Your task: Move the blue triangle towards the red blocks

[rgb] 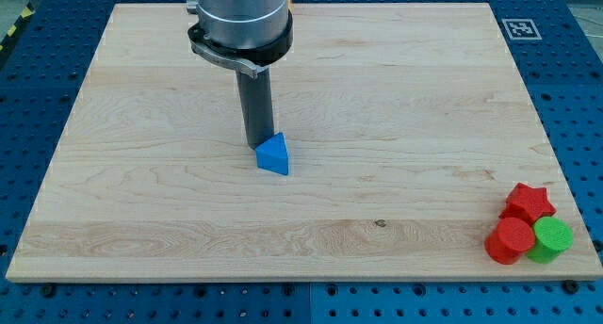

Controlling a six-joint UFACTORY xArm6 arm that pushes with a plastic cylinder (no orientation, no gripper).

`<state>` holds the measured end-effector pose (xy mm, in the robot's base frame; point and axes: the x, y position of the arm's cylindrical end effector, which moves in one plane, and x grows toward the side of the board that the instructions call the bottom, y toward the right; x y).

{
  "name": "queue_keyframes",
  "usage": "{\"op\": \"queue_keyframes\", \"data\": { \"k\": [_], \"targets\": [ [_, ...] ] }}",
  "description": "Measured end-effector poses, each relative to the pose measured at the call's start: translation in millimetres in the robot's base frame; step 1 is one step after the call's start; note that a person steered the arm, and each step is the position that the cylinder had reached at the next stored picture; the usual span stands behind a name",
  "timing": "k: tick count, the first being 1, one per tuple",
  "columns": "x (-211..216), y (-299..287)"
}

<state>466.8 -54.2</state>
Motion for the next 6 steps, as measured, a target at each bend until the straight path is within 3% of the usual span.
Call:
{"op": "queue_keyframes", "data": {
  "k": [3,6],
  "targets": [
    [32.1,-31.0],
    [24.6,17.8]
  ]
}}
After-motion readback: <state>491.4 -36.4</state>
